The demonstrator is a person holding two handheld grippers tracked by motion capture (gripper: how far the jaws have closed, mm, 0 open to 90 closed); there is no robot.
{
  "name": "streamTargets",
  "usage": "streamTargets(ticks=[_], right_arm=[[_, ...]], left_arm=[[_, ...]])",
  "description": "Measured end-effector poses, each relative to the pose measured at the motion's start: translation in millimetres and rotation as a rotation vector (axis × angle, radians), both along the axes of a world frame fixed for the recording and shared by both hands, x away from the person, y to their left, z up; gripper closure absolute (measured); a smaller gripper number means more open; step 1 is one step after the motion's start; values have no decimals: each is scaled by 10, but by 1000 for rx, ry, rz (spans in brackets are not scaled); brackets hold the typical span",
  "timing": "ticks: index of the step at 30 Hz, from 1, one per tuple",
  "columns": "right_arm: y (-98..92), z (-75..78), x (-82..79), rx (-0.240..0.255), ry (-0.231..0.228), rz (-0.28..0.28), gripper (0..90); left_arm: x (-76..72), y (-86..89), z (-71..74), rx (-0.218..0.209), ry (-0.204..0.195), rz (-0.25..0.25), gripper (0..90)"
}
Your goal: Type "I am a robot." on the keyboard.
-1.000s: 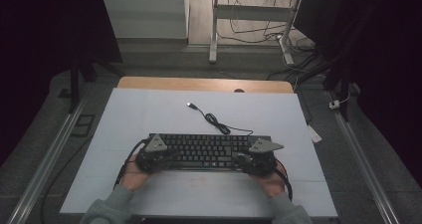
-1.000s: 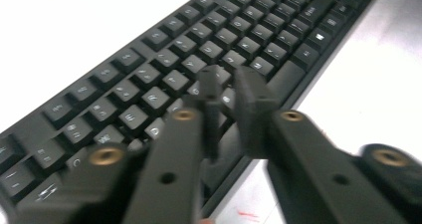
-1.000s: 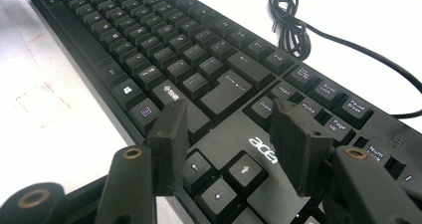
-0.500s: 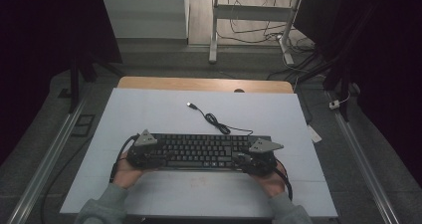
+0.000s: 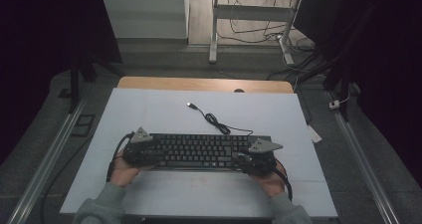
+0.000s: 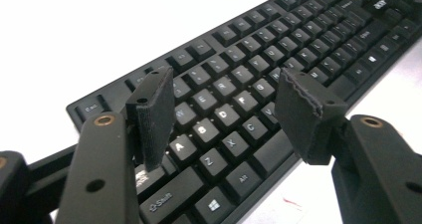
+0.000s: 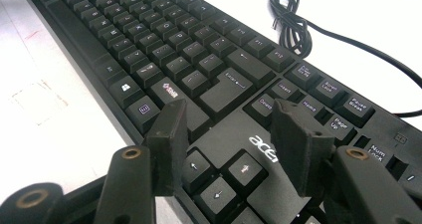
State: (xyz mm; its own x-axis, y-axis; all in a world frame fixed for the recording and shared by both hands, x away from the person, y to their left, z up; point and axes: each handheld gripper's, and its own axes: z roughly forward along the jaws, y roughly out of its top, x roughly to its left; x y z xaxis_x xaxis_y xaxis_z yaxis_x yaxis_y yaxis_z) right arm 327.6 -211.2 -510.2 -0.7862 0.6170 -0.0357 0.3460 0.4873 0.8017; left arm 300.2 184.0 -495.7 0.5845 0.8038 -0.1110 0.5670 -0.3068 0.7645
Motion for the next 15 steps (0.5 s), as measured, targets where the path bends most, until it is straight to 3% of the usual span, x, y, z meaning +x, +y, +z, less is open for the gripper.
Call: streamTargets(ticks=[9,15], right_arm=[[9,-8,4,-7,-1,4,488],[18,-18,4,-4,-1,3,488]], left_arm=[[32,50,-32,7,8,23,409],[58,94,-79,9,20,45,460]])
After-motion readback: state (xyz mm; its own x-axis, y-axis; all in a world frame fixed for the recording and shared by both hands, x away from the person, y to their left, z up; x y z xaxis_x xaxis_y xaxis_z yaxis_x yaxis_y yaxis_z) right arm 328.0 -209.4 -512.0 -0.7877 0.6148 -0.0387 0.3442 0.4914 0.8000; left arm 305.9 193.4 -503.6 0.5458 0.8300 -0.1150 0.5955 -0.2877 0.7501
